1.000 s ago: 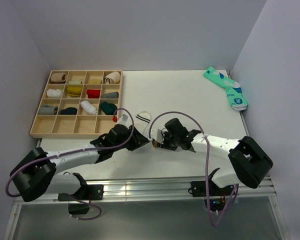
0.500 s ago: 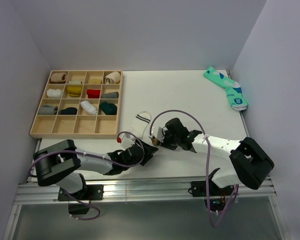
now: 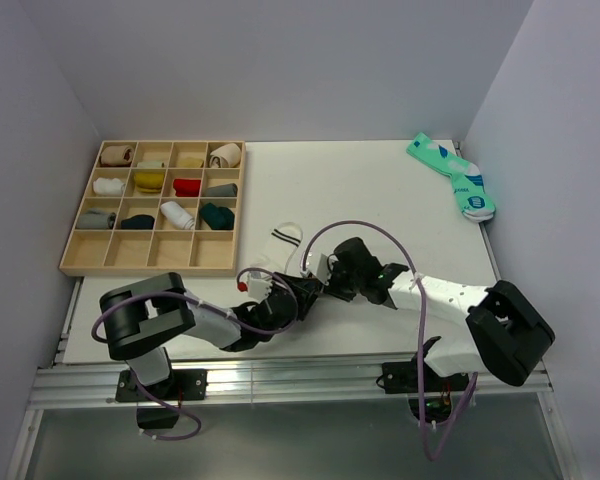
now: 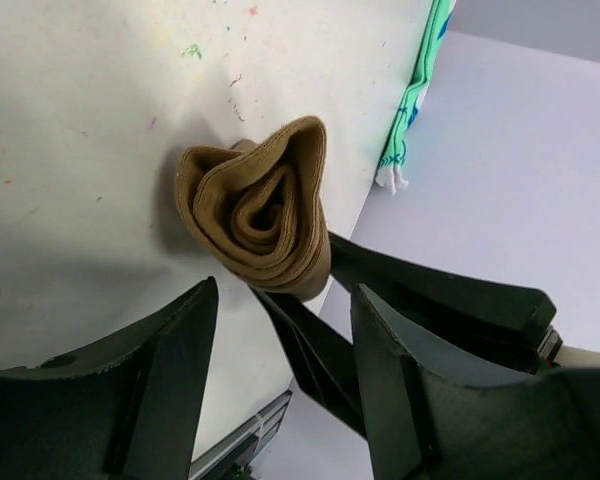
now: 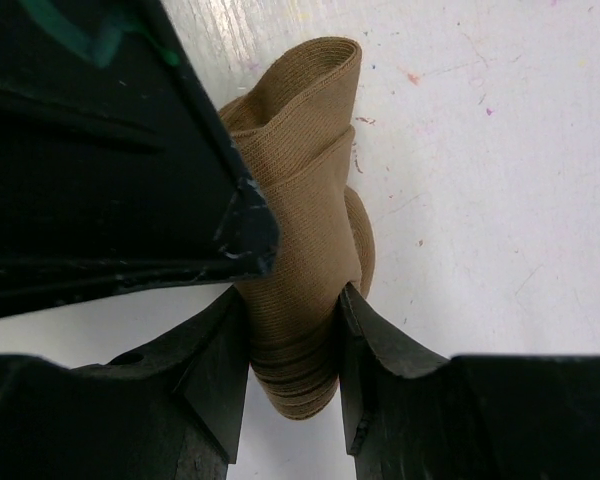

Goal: Roll the socks
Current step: Roll the sock at the center of the board, then pick up the sock at the center of the board, then place the sock in the storage box.

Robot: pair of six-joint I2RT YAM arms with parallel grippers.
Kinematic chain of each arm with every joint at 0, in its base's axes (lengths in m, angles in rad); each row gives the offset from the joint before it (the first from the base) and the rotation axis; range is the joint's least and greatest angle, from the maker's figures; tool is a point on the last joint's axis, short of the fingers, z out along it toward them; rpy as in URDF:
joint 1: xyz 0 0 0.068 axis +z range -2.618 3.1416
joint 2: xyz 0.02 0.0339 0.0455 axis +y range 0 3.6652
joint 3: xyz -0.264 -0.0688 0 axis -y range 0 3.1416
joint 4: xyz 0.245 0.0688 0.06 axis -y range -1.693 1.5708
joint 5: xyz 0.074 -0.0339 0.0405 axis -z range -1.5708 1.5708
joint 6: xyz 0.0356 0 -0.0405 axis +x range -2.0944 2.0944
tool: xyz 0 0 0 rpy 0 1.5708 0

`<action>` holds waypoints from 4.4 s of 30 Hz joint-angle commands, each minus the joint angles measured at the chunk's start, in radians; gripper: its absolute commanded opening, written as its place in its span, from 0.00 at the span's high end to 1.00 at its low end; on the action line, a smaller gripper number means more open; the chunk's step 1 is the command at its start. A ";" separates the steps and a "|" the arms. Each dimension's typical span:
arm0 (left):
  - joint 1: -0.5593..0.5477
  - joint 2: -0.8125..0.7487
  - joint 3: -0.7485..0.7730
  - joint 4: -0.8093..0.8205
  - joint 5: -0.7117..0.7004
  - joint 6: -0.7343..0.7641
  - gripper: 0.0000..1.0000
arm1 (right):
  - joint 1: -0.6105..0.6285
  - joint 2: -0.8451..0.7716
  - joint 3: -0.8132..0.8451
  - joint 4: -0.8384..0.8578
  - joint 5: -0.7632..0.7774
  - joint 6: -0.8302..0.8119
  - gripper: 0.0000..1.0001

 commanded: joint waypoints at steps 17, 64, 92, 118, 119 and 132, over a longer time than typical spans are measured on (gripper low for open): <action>-0.006 0.049 0.112 -0.032 -0.032 -0.109 0.39 | -0.002 -0.056 0.032 0.030 0.014 0.023 1.00; 0.043 0.169 0.113 0.139 0.009 -0.114 0.54 | 0.027 -0.012 0.204 -0.276 -0.216 0.033 1.00; 0.132 0.048 0.027 0.164 0.100 0.147 1.00 | 0.024 -0.168 0.176 -0.355 -0.190 -0.040 0.42; 0.647 -0.759 0.011 -0.513 0.464 0.676 1.00 | -0.269 -0.271 0.308 -0.472 -0.219 -0.015 0.37; 0.687 -0.776 0.009 -0.529 0.481 0.690 1.00 | -0.275 -0.265 0.307 -0.466 -0.225 -0.013 0.37; 1.308 -0.738 0.158 -0.660 0.739 0.751 1.00 | -0.309 -0.174 0.362 -0.460 -0.230 -0.033 0.37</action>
